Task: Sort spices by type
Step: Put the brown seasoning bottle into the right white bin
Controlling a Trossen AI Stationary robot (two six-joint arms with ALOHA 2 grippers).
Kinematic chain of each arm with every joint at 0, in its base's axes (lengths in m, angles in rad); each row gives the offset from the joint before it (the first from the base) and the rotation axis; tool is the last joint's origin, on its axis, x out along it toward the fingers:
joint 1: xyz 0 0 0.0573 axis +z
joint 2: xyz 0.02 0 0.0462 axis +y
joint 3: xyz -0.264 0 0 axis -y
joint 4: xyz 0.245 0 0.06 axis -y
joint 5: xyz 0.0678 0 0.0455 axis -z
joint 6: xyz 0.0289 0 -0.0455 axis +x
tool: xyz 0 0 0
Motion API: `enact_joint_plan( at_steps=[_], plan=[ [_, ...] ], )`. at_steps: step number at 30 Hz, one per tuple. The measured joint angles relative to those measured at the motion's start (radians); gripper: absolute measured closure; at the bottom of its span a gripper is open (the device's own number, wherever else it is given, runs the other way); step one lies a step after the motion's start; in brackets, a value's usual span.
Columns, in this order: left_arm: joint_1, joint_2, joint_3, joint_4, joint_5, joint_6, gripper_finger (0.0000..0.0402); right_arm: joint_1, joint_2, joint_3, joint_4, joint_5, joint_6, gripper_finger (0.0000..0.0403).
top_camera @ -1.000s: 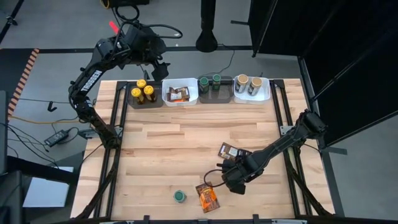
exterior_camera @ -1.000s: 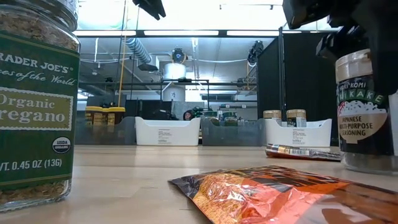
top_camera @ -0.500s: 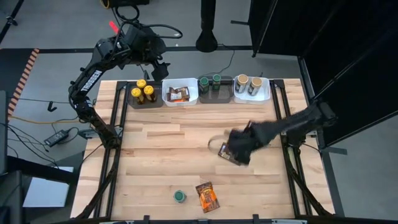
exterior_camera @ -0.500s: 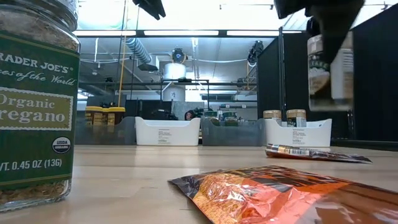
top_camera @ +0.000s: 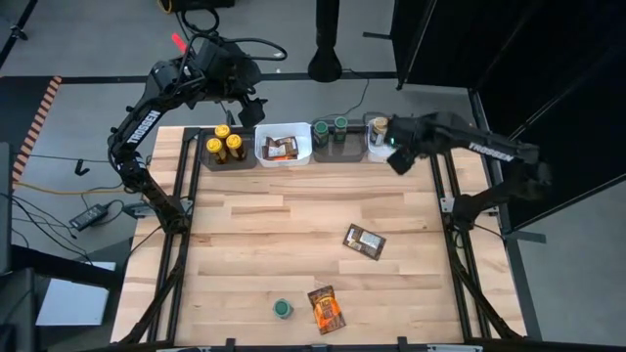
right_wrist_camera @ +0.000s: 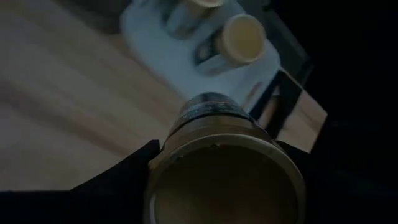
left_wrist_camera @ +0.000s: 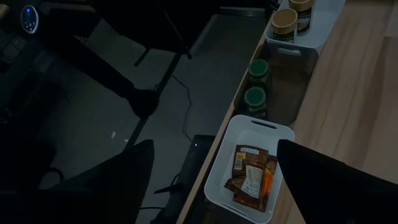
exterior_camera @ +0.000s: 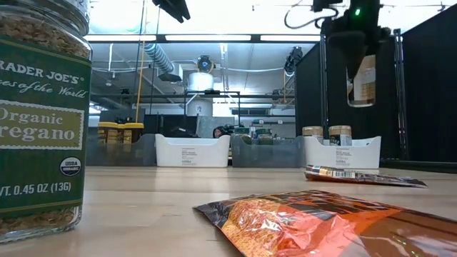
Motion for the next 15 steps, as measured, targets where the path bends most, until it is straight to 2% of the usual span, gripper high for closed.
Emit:
enact_joint_plan(
  at_steps=[3,7,15],
  plan=[
    [0.000,0.000,0.000,0.000,0.000,0.000,0.0055,-0.098,0.019,-0.002,0.043,0.001,-0.090,0.0121],
    [0.000,0.000,0.000,0.000,0.000,0.000,0.0055,-0.169,0.056,-0.013,0.163,0.000,-0.209,0.0121],
    [0.000,0.000,0.000,-0.015,-0.014,0.000,0.0055,-0.211,0.047,-0.128,0.382,0.022,-0.268,0.0121]
  ],
)
